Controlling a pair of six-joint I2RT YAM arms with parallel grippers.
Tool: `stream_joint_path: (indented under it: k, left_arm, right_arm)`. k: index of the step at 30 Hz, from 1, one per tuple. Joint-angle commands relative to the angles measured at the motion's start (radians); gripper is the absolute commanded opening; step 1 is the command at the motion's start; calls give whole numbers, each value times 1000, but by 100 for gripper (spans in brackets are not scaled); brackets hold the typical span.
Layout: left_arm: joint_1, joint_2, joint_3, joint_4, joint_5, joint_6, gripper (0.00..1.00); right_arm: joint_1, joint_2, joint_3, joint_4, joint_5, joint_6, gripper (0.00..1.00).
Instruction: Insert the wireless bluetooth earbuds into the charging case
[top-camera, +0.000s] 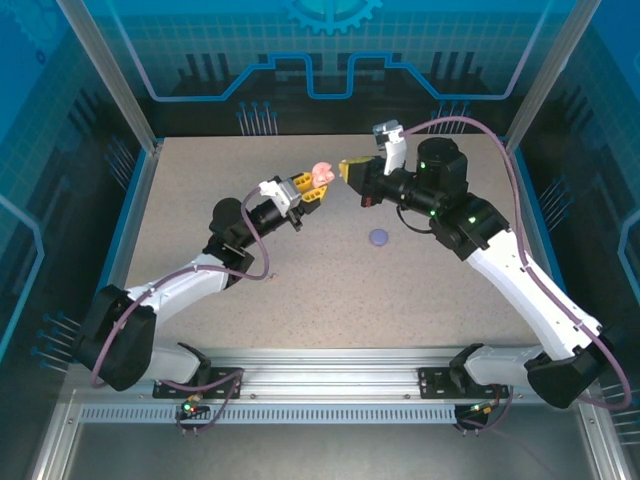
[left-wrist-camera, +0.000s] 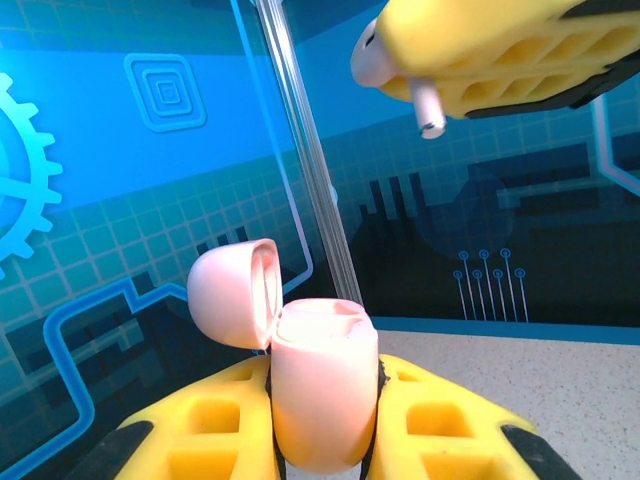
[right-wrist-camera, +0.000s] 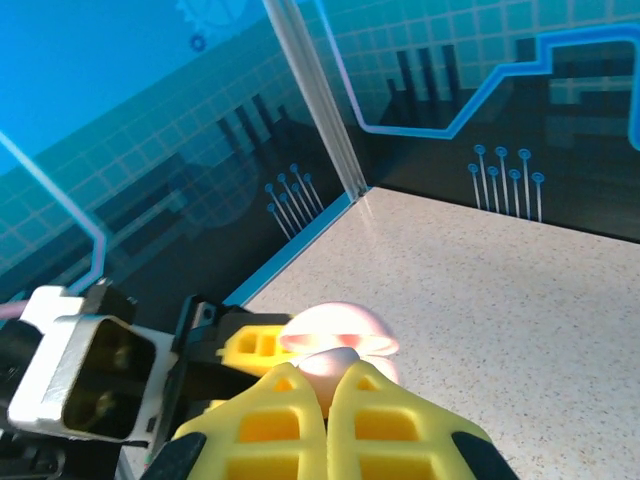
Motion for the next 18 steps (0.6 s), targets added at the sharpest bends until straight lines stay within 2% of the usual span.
stream_joint_path:
  k: [1, 18]
  left_arm:
    - [-7, -30, 28, 2, 14, 27, 0]
    - [-8, -54, 28, -27, 13, 24, 0]
  right_arm:
    - [40, 10, 36, -2, 44, -59, 3]
    - [60, 75, 31, 19, 119, -45, 2]
